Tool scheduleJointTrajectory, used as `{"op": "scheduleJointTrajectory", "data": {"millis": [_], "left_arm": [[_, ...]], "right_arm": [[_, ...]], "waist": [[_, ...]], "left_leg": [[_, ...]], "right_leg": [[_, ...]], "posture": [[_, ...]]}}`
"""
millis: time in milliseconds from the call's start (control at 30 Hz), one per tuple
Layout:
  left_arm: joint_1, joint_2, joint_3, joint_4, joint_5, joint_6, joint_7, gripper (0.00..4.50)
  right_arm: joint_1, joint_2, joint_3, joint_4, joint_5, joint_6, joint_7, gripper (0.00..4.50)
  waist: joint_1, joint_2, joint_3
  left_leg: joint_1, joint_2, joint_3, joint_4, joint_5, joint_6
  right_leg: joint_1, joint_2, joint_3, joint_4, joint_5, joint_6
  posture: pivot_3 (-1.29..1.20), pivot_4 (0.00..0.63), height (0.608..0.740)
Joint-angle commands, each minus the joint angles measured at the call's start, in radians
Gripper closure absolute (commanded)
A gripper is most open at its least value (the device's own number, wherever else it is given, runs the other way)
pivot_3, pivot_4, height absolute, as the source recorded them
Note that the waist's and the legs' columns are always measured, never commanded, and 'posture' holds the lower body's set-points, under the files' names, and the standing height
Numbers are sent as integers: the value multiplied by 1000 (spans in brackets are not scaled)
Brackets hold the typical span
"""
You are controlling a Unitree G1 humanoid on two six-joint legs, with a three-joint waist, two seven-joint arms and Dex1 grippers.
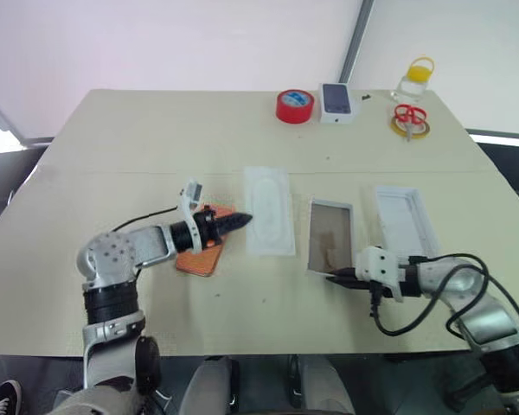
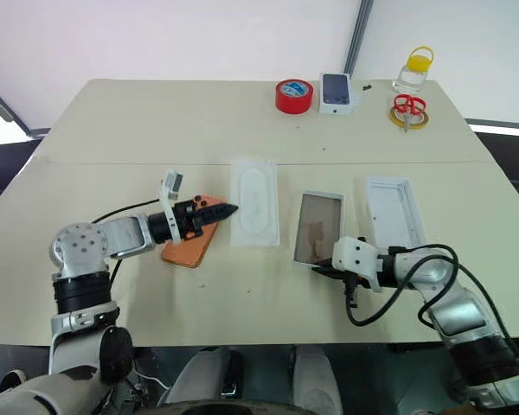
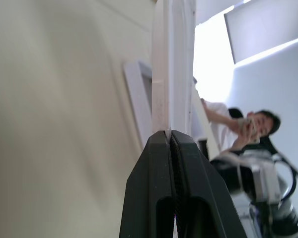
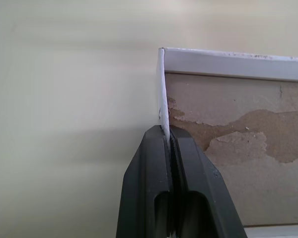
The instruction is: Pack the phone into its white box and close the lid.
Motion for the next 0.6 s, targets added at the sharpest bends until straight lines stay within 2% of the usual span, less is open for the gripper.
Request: {"op": "scheduleJointTrajectory", "data": {"millis": [33, 200, 300, 433, 600], "left_arm": [[-16, -29, -34, -6, 3, -32, 11, 4500], [14, -49, -85, -4, 18, -36, 24, 4500], [13, -56, -84, 9, 25, -51, 41, 4500], [11, -53, -85, 7, 17, -45, 40, 4500], [14, -66, -76, 1, 7, -39, 56, 4500]], "right_arm": [[-45, 53, 76, -10, -26, -23, 6, 4435], [-97, 104, 91, -22, -9, -29, 4, 4435], [-92, 92, 86, -29, 7, -3, 22, 3576], [-48, 52, 13, -106, 66, 87, 7, 1698], [30, -24, -112, -118, 117, 90, 0, 1698]], "waist": [[-3, 0, 0], [-1, 0, 0], [5, 0, 0], [5, 0, 0], [5, 0, 0]], "left_leg": [[0, 0, 0, 0, 0, 0], [0, 0, 0, -1, 1, -1], [-1, -1, 0, 0, 1, -1], [-2, -1, 0, 0, 1, -1], [-5, -1, 0, 0, 1, -1]], "right_leg": [[0, 0, 0, 0, 0, 0], [-1, 0, 0, 0, 0, 0], [-1, 0, 0, 0, 0, 0], [-1, -1, 0, 0, 0, 0], [-4, -2, 0, 0, 0, 0]], "posture": [[0, 150, 740], [0, 150, 740], [0, 150, 740], [0, 150, 740], [0, 150, 740]]}}
